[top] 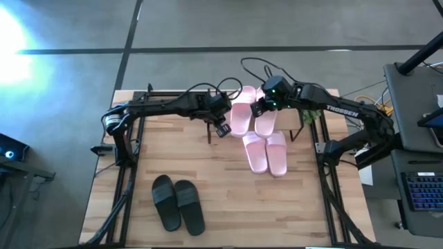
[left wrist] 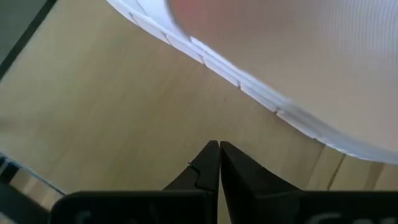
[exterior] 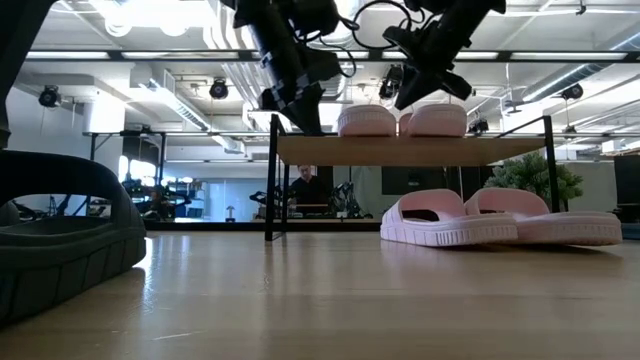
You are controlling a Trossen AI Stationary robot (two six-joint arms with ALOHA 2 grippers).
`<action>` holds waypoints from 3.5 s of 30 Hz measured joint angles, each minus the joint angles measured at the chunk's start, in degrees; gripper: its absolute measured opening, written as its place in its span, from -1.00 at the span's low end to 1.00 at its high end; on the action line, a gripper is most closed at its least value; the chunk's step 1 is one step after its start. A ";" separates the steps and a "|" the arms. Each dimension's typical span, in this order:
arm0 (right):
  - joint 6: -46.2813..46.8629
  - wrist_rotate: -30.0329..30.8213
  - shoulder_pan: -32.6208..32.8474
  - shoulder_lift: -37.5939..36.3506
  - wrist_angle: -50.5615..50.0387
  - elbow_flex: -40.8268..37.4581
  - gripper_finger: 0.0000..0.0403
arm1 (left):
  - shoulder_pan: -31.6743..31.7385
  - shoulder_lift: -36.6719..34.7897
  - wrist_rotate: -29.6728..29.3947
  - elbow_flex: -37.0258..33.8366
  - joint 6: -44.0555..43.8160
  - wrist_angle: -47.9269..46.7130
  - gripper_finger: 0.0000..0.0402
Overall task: Pick and place slides into the shelf
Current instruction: Adjust the pink slippers on the shelf, then put the black slipper under the shelf
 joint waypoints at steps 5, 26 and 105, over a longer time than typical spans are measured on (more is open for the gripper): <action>-0.11 -1.25 -0.20 2.35 0.06 0.30 -0.95 | -0.03 0.00 0.14 -0.44 -0.01 2.59 -1.00; -1.62 0.16 -0.76 4.70 4.19 0.30 -0.95 | -0.45 0.00 7.31 -0.46 -1.36 8.56 -1.00; 5.69 6.31 0.19 -10.96 -36.96 1.36 -0.95 | 3.32 -4.63 0.66 -0.39 6.25 -2.81 -1.00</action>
